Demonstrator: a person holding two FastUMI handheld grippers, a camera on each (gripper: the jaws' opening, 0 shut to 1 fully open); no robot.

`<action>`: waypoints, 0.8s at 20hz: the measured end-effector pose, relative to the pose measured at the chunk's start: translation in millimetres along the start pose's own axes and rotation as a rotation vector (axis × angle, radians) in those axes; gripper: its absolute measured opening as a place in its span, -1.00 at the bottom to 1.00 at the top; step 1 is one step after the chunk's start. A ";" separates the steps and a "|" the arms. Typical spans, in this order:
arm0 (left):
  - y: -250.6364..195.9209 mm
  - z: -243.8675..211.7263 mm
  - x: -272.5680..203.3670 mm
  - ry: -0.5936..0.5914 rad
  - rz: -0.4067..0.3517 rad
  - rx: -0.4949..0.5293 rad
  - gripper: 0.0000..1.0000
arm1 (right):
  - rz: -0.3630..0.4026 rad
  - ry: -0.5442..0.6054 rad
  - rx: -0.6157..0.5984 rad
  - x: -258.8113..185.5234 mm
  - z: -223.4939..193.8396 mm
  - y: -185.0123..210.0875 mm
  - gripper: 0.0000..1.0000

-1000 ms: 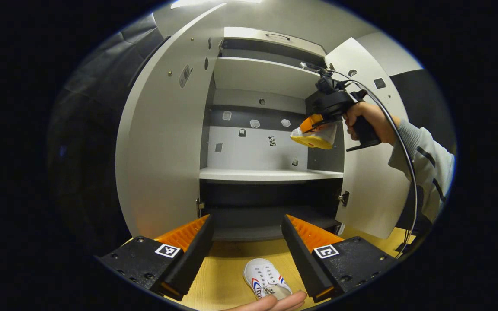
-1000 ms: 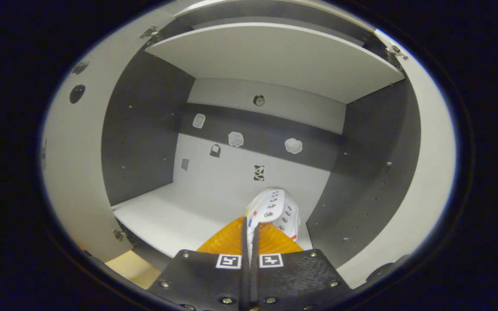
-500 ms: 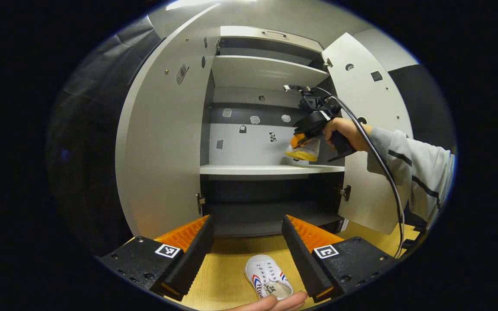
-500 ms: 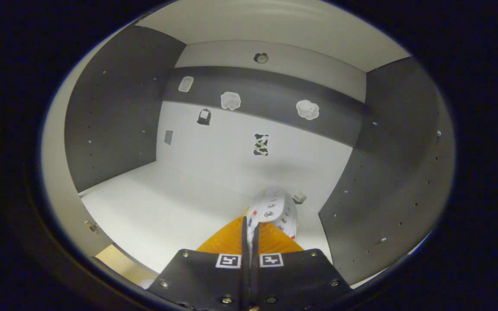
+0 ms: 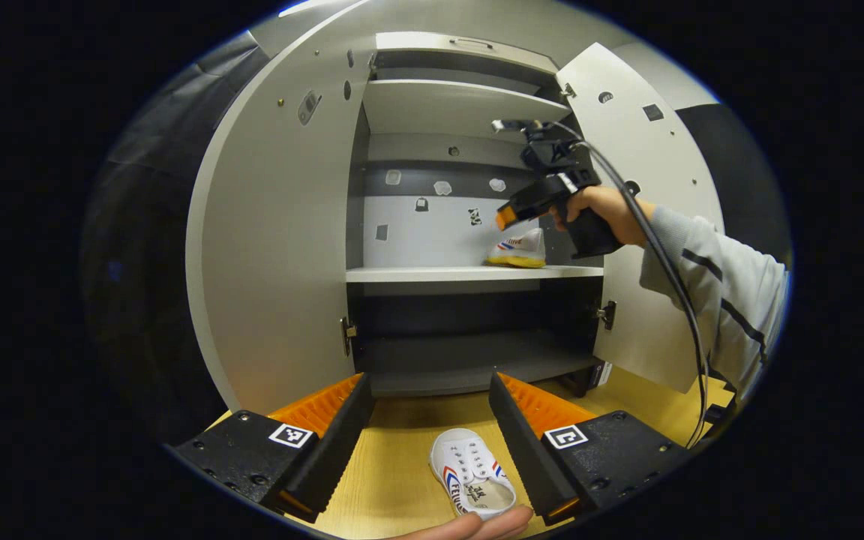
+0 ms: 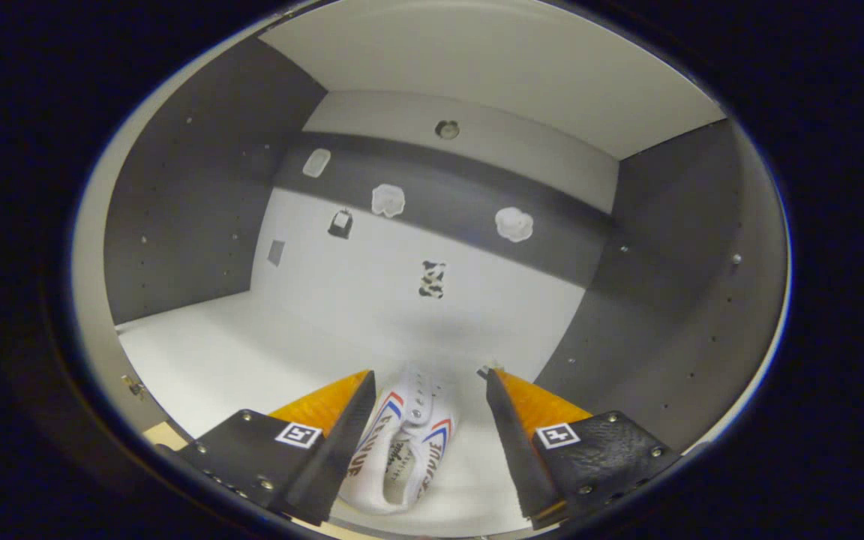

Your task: Grab one shoe with the right hand and put it into the shoe cabinet, grab the other shoe with the left hand and put it into the shoe cabinet; then close the right door with the right hand and the left door with the left hand.

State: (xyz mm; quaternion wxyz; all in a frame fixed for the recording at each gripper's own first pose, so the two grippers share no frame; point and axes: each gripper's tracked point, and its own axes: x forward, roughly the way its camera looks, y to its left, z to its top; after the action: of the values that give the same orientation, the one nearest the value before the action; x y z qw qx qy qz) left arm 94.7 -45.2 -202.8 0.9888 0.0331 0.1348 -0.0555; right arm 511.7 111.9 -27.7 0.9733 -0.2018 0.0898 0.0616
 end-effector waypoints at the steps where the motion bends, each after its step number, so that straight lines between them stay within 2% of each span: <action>1: 0.2 -5.2 1.3 0.016 0.001 -0.004 0.93 | 0.004 -0.025 0.031 -12.7 6.2 -0.6 0.90; 6: -2.6 -49.9 10.4 0.146 -0.004 -0.032 0.93 | 0.014 -0.142 0.108 -91.7 24.7 5.7 0.90; 10: -7.3 -97.9 12.3 0.269 -0.021 -0.035 0.94 | -0.045 -0.186 0.139 -152.0 21.0 9.5 0.92; 13: -10.3 -141.8 9.5 0.390 -0.037 -0.044 0.94 | -0.013 -0.231 0.128 -195.1 14.5 34.1 0.90; 16: -10.1 -173.3 7.5 0.471 -0.046 -0.080 0.95 | -0.018 -0.286 0.141 -230.3 2.3 50.2 0.92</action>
State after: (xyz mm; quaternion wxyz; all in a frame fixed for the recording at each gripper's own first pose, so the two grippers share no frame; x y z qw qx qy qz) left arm 55.2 -42.0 -371.9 0.9289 0.0030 0.3648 -0.0635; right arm 279.4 139.3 1.2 0.9884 -0.1230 -0.0476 0.0748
